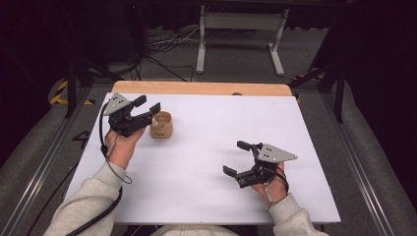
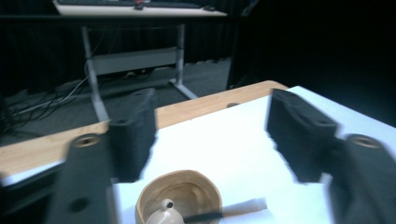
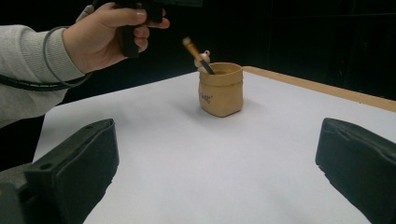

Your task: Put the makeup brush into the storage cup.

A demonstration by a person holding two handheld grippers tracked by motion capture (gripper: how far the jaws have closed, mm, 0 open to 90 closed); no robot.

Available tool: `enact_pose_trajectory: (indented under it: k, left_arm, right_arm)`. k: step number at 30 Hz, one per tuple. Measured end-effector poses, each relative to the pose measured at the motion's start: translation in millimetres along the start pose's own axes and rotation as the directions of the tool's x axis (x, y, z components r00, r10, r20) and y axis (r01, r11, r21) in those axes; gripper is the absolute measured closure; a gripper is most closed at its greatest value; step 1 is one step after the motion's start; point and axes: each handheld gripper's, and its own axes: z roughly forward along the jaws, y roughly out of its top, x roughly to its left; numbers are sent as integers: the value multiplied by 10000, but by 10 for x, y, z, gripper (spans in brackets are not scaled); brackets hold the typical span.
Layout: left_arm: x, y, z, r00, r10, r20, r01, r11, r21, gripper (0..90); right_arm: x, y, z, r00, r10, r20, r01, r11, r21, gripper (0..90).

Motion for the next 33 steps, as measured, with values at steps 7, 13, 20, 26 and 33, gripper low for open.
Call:
enact_pose_trajectory:
  k: [7, 13, 20, 26, 33]
  left_arm:
    - [17, -1, -174, 9994, 126, 319, -117, 9996, -268, 178]
    - [29, -40, -346, 9985, 146, 530, -123, 9990, -433, 109]
    - [36, -119, -551, 9955, 259, 909, -203, 9979, -614, 50]
    - [9, -218, -682, 9912, 256, 1302, -172, 9977, -657, 30]
    - [-28, -350, -757, 9860, 135, 1661, -55, 9988, -490, 25]
  right_arm:
    - [-22, 20, -19, 10000, -27, 74, 27, 10000, -46, 0]
    - [-78, 49, -60, 9997, -33, 254, 35, 9999, -103, 0]
    - [-141, 79, -125, 9992, -25, 411, 33, 9998, -209, 0]
    - [-203, 95, -206, 9985, 2, 554, 12, 9997, -264, 0]
    - [-269, 80, -274, 9969, 8, 793, 15, 9996, -287, 0]
